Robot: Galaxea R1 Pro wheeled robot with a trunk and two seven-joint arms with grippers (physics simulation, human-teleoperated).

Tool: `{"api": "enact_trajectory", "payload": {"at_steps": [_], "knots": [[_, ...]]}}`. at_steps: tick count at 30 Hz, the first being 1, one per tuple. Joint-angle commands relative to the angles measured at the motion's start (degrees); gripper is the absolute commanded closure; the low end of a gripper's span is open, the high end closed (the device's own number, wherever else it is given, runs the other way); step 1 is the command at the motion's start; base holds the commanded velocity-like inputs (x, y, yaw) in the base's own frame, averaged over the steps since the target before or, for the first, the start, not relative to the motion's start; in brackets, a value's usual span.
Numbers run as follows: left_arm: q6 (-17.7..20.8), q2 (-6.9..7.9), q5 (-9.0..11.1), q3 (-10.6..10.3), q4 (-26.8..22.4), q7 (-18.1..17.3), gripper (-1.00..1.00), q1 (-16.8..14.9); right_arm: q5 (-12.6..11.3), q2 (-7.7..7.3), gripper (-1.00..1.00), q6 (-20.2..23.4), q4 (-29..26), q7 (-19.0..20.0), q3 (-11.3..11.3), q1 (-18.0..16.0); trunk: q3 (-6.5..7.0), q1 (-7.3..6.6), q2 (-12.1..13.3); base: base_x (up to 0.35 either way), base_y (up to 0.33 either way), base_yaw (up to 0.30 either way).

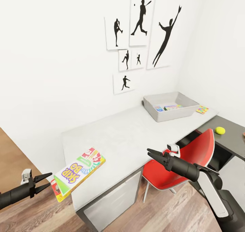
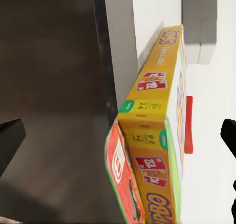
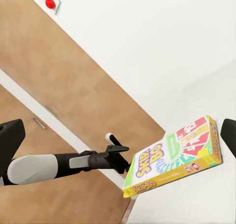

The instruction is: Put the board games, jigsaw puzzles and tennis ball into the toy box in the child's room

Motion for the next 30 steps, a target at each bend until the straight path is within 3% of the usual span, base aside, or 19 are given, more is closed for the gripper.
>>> {"api": "enact_trajectory", "payload": {"at_steps": [1, 30], "knots": [[0.58, -0.06, 0.11, -0.11, 0.01, -0.21, -1.00, -0.03, -0.43, -0.04, -1.00, 0.38, 0.01, -0.09, 0.06, -0.04, -0.05, -0.01, -0.04, -0.091, -0.088, 0.000], [0.20, -0.54, 0.09, -0.11, 0.01, -0.23, -1.00, -0.03, -0.40, 0.14, -1.00, 0.29, -0.06, -0.10, 0.15, -0.04, -0.05, -0.01, -0.04, -0.044, -0.070, 0.000]]}}
